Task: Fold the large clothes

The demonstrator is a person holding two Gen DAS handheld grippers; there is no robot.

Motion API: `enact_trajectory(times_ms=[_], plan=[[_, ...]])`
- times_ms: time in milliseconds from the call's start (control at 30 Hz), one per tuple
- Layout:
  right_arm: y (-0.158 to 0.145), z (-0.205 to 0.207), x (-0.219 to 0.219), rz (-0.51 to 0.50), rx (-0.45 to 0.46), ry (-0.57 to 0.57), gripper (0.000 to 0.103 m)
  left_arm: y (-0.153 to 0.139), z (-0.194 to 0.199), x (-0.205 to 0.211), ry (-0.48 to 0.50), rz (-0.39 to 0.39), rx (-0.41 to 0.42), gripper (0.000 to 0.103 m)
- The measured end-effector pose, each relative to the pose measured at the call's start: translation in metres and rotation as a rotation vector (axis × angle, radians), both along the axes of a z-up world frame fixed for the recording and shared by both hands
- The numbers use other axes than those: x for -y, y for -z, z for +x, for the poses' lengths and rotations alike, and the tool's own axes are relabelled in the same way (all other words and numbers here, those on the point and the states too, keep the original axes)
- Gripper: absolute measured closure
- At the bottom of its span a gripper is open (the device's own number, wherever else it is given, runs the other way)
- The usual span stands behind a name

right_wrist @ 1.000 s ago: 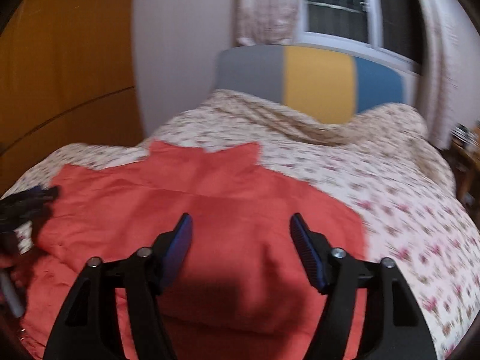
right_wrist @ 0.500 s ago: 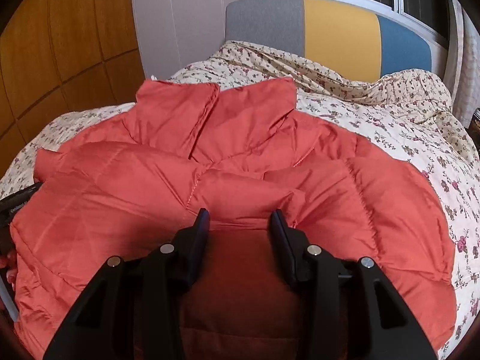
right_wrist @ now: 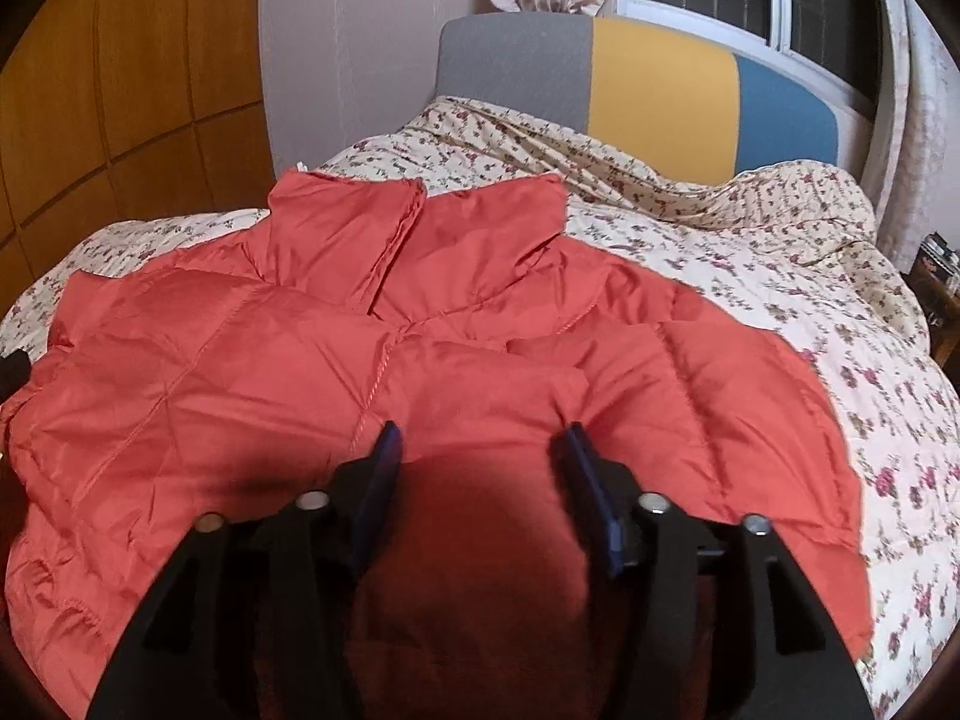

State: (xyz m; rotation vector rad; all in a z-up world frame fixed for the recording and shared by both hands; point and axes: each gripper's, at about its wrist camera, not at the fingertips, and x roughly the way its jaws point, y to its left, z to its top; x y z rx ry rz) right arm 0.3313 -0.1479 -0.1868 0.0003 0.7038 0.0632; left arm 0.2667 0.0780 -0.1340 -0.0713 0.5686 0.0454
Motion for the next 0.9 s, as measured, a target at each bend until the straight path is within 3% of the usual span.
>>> enact_trajectory(times_ms=[100,233,367,433,533,667,900], plan=[[-0.004,-0.013,0.011,0.063,-0.005,0.014,0.042,-0.008,-0.004,0.023,0.074,0.058,0.025,0.015],[-0.006,-0.025,0.022,0.106,-0.011,0.045,0.042,0.001,0.012,0.037,0.059,0.140,-0.027,0.015],[-0.001,-0.024,0.015,0.062,-0.041,0.055,0.041,0.028,0.037,0.024,0.043,0.082,-0.168,0.010],[0.005,-0.019,0.008,0.024,-0.070,0.053,0.040,0.031,0.041,0.025,0.047,0.084,-0.191,0.010],[0.011,-0.014,0.003,-0.023,-0.098,0.055,0.039,0.037,0.045,0.032,0.046,0.127,-0.209,0.009],[0.015,-0.013,0.003,-0.028,-0.103,0.057,0.039,0.041,0.049,0.032,0.050,0.129,-0.229,0.009],[0.013,-0.015,0.003,-0.025,-0.094,0.058,0.038,0.036,0.036,0.030,0.027,0.138,-0.198,0.007]])
